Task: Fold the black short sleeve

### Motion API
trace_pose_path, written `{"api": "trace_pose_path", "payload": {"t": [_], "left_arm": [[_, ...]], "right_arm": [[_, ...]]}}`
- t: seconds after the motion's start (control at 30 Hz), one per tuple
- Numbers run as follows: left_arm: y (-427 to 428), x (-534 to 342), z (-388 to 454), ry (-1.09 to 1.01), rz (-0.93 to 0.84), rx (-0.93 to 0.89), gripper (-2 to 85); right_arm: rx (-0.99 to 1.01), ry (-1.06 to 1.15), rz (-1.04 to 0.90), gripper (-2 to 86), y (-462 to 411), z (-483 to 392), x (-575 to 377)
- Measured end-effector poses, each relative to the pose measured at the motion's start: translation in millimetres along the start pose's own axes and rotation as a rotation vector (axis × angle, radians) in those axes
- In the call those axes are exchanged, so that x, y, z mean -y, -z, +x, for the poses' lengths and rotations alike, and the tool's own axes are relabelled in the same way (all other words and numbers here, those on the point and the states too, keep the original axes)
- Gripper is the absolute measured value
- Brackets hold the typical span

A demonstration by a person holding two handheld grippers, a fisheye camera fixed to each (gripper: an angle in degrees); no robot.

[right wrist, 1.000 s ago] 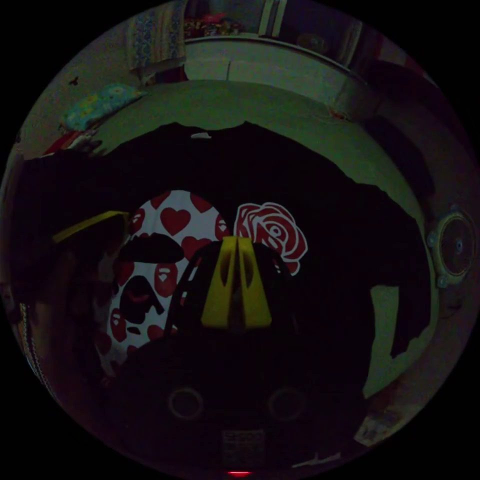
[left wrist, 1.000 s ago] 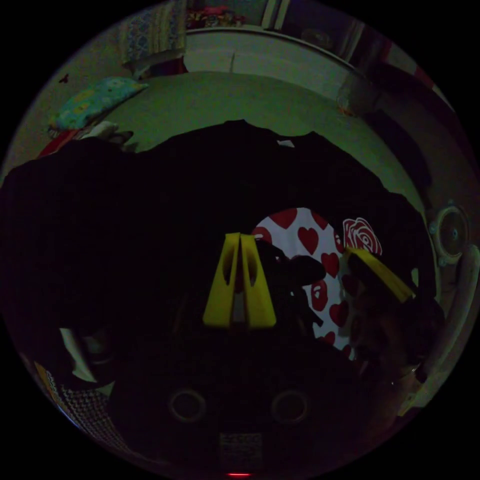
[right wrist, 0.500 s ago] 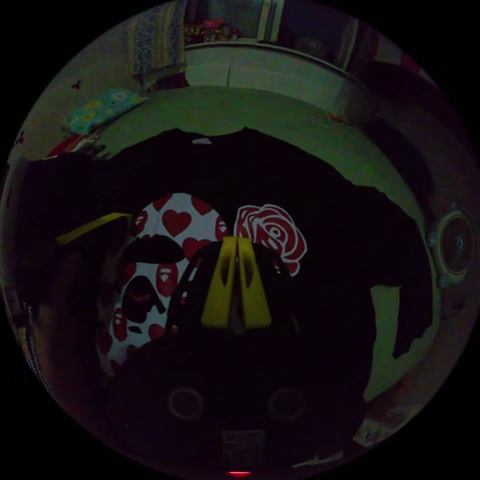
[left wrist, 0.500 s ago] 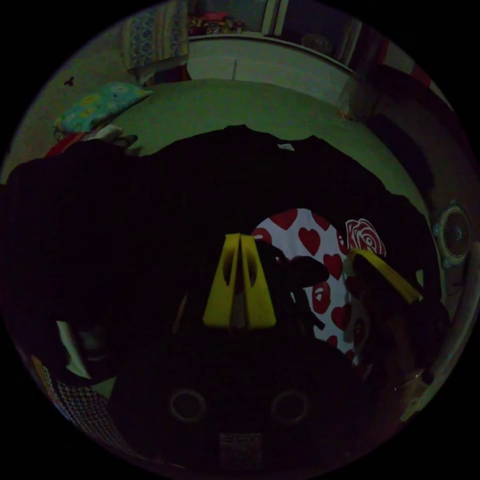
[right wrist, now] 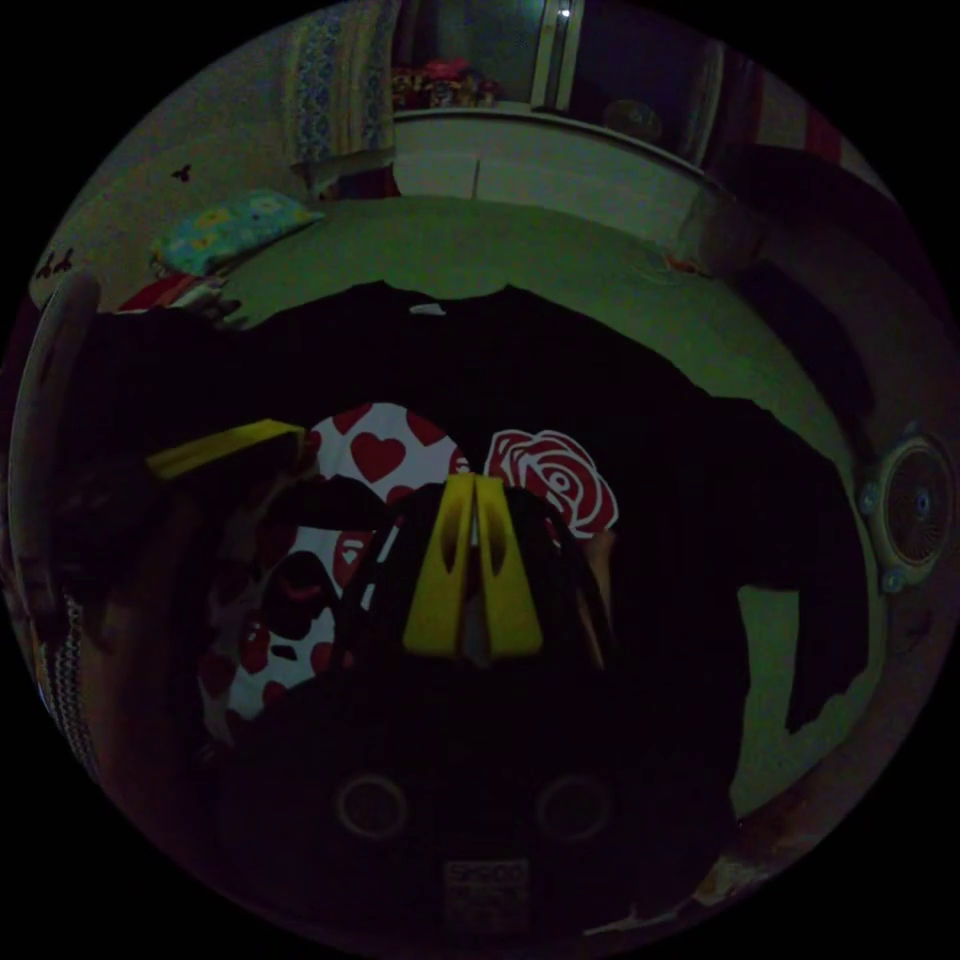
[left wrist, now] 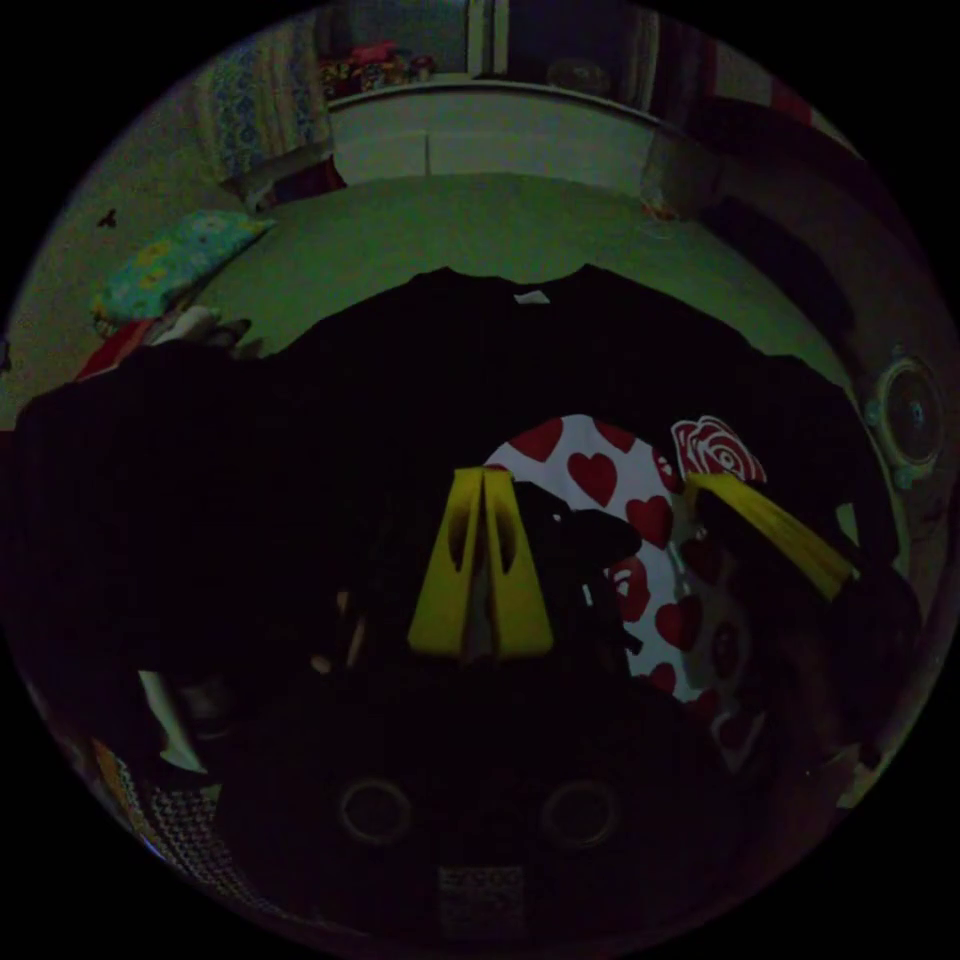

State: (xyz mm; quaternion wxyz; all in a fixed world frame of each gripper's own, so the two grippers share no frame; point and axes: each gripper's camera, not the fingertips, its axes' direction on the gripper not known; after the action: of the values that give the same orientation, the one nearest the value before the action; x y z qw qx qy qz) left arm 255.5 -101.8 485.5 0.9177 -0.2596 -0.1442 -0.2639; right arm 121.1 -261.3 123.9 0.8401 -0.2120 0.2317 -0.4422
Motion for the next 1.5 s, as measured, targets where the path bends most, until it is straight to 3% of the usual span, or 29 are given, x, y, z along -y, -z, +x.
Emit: {"api": "trace_pose_path", "payload": {"t": [0.2,0.5,0.67,0.83,1.1,1.5], "left_arm": [[2,-20,31,-0.032,-0.004,-0.141,-0.3],[12,-62,83,-0.109,-0.004,-0.014,-0.5],[24,-88,93,-0.056,0.027,-0.024,-0.5],[40,-122,82,0.050,0.025,0.198,-0.5],[74,-189,54,0.224,-0.004,0.297,-0.5],[111,-292,87,0.204,-0.014,0.187,-0.4]], "right_arm": [[0.026,-0.011,0.020,-1.1,19,4,-19],[0.016,-0.084,0.005,-1.1,50,22,-53],[-0.015,-0.149,0.036,-1.1,75,42,-78],[-0.119,-0.229,0.043,-1.0,98,67,-103],[-0.067,-0.289,0.007,-1.0,132,84,-147],[-0.040,-0.238,-0.064,-0.9,174,71,-219]]}}
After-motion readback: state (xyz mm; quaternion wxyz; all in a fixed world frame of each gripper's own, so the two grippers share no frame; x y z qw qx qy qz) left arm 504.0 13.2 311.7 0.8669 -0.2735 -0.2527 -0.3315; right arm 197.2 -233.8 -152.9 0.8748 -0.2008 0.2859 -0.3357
